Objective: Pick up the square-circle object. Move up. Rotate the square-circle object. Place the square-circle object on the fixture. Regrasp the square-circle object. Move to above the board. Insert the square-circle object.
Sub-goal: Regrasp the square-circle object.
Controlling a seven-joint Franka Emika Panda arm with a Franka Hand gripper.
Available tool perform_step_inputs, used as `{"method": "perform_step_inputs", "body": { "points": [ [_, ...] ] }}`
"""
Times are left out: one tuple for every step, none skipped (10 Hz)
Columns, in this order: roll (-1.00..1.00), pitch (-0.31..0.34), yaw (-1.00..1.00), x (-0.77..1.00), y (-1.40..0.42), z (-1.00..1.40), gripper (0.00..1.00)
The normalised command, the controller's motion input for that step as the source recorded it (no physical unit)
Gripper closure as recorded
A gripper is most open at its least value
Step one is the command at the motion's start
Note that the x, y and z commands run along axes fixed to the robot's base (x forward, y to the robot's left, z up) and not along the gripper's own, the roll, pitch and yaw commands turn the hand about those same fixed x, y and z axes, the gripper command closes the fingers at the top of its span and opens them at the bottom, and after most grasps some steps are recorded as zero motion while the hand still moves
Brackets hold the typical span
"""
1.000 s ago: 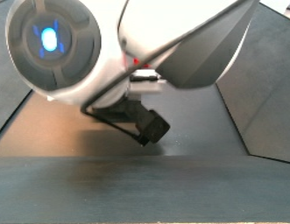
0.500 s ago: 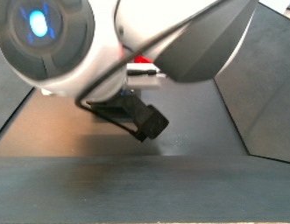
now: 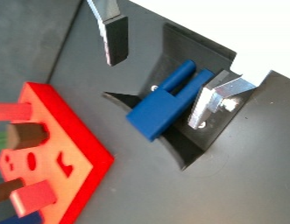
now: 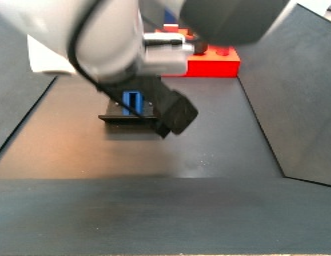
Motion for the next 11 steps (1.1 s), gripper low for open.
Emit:
{"method": "perform_step_inputs", "body": {
  "points": [
    [0.05, 0.079, -0.03, -0.03, 0.00, 0.39, 0.00],
    [0.05, 0.070, -0.04, -0.03, 0.00, 0.17, 0.00],
    [1.00, 0.061, 0.02, -0.06, -0.97, 1.00, 0.00],
    [1.00, 0.057, 0.02, -0.06, -0.97, 1.00, 0.00],
    [1.00, 0.050, 0.02, -0.08, -0.97, 1.00, 0.00],
    [1.00, 0.040, 0.02, -0.12, -0.98, 1.00, 0.00],
    [1.00, 0.034, 0.02, -0.12, -0.88, 0.85, 0.00],
    [1.00, 0.032, 0.02, -0.09, -0.72, 0.66, 0.00],
    [1.00, 0.030, 0.02, -0.07, -0.55, 0.44, 0.00],
    [1.00, 0.027, 0.02, -0.05, -0.30, 0.14, 0.00],
    [1.00, 0.023, 0.02, -0.03, -0.12, -0.01, 0.00]
  ]
}}
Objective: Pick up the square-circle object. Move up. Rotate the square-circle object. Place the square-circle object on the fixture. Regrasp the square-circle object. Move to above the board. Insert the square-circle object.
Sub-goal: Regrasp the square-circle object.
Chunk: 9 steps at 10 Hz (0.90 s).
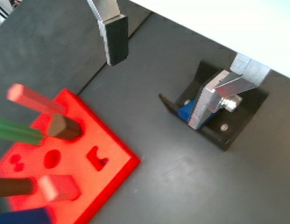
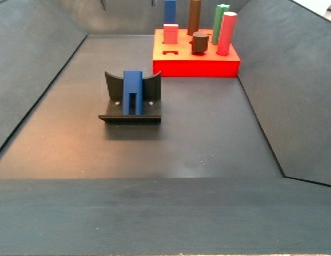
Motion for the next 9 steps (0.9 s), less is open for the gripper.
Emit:
{"method": "perform_step_inputs", "body": {
  "points": [
    [1.00, 0.023, 0.02, -0.03, -0.03, -0.01, 0.00],
    [1.00, 0.021, 0.02, -0.03, -0.02, 0.04, 0.00],
    [1.00, 0.017, 0.02, -0.03, -0.03, 0.03, 0.00],
    [1.00, 0.010, 0.02, -0.04, -0.02, 0.02, 0.00],
    [1.00, 0.003, 0.03, -0.04, -0.02, 0.02, 0.00],
    [1.00, -0.003, 0.03, -0.03, -0.02, 0.02, 0.00],
    [1.00, -0.007, 0.03, -0.03, -0.02, 0.01, 0.00],
    [1.00, -0.013, 0.03, -0.02, -0.02, 0.00, 0.00],
    [1.00, -0.016, 0.03, -0.02, -0.02, 0.00, 0.00]
  ]
}}
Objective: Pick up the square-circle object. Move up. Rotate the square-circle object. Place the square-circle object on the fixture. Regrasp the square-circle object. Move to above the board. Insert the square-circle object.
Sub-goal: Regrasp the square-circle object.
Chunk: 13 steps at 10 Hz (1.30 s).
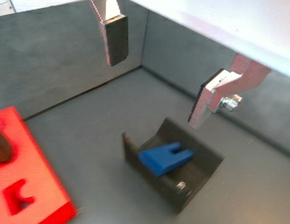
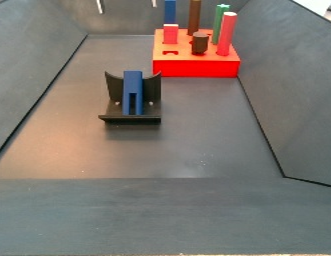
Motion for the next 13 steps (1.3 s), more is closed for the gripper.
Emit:
{"method": "perform_step_inputs", "body": {
  "points": [
    [1.00, -0.014, 0.03, -0.02, -0.02, 0.00, 0.00],
    [1.00, -0.012, 0.03, -0.01, -0.02, 0.00, 0.00],
    [1.00, -0.006, 0.04, 0.00, -0.02, 0.01, 0.00],
    [1.00, 0.001, 0.04, 0.02, -0.02, 0.00, 0.00],
    [1.00, 0.011, 0.04, 0.03, -0.02, -0.01, 0.00],
    [1.00, 0.016, 0.04, 0.03, -0.03, 0.00, 0.00],
    [1.00, 0.034, 0.05, 0.05, -0.03, -0.01, 0.00],
    [1.00, 0.050, 0.06, 0.06, -0.03, -0.01, 0.00],
    [1.00, 0.080, 0.07, 0.08, -0.03, -0.01, 0.00],
    [1.00, 0.097, 0.08, 0.08, -0.04, -0.01, 0.00],
    [0.89, 0.113, 0.11, 0.08, -0.04, -0.01, 0.00],
    [0.70, 0.111, 0.12, 0.08, -0.04, -0.02, 0.00],
    [0.44, 0.100, 0.13, 0.08, -0.04, -0.02, 0.00]
  ]
}}
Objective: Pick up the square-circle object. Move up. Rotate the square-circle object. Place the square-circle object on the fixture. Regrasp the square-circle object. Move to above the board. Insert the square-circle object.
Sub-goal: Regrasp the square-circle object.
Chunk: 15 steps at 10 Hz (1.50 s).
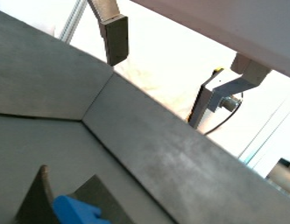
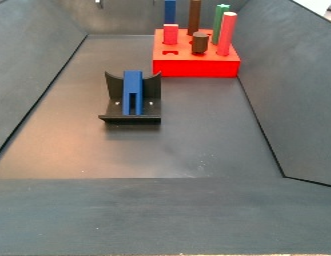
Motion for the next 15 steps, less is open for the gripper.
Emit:
{"method": "perform_step_inputs", "body": {
  "points": [
    [0.25, 0.080, 0.15, 0.08, -0.02, 0.00, 0.00],
    [0.20, 0.061, 0.07, 0.03, 0.08, -1.00, 0.00],
    [0.18, 0.031, 0.07, 0.03, 0.08, -1.00, 0.00],
    [0.15, 0.003, 0.08, 0.04, 0.07, -1.00, 0.00],
    [0.11, -0.013, 0.08, 0.05, 0.06, -1.00, 0.00],
    [0.09, -0.031, 0.08, 0.06, 0.06, -1.00, 0.00],
    [0.07, -0.044, 0.07, 0.07, 0.06, -1.00, 0.00],
    [0.07, -0.054, 0.06, 0.08, 0.06, -1.00, 0.00],
    [0.07, -0.057, 0.05, 0.08, 0.05, -1.00, 0.00],
    [0.08, -0.067, 0.03, 0.09, 0.04, -1.00, 0.00],
    [0.07, -0.068, 0.02, 0.10, 0.04, -1.00, 0.00],
    [0.07, -0.064, 0.01, 0.10, 0.03, -0.92, 0.00],
    [0.07, -0.061, 0.00, 0.09, 0.02, -0.72, 0.00],
    [0.07, -0.057, 0.00, 0.07, 0.01, -0.57, 0.00],
    [0.07, -0.053, -0.01, 0.07, 0.01, -0.42, 0.00]
  ]
}}
